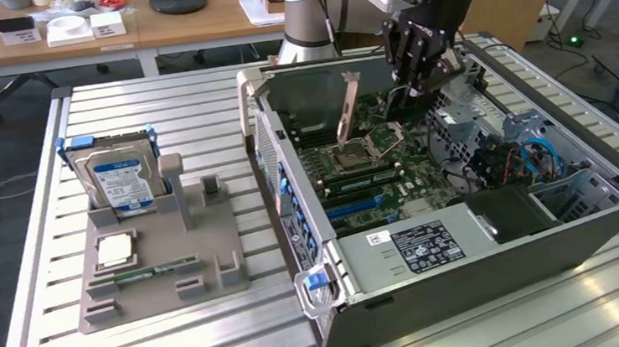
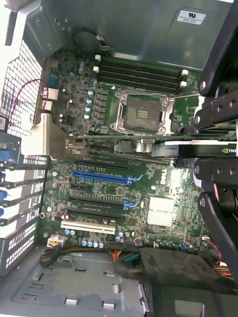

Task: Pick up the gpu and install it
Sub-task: 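Insert the gpu into the slot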

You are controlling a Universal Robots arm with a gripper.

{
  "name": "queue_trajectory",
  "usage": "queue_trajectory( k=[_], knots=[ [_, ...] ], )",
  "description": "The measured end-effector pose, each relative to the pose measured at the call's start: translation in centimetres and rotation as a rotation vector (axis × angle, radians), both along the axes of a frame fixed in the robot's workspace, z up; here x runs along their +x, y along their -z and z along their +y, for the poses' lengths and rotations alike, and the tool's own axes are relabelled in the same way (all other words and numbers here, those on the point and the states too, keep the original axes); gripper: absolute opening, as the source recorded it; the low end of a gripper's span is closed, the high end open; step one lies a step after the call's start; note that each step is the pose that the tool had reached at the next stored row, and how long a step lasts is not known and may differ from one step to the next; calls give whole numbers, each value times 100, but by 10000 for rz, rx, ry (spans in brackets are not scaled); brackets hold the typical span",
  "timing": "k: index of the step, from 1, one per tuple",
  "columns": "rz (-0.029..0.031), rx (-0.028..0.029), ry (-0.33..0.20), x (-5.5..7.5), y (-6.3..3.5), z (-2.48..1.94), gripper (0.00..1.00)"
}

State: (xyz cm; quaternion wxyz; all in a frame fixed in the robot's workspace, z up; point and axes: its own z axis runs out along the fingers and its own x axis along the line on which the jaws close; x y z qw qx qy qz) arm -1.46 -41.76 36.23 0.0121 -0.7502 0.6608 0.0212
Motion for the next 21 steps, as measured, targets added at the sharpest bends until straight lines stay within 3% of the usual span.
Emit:
queue_trajectory(
  k=[9, 17, 21],
  knots=[
    [0, 2, -38, 1, 13, 0, 26],
    [-9, -1, -31, 0, 105, -1, 26],
    [-7, -3, 298, -1, 129, -7, 26]
  ],
)
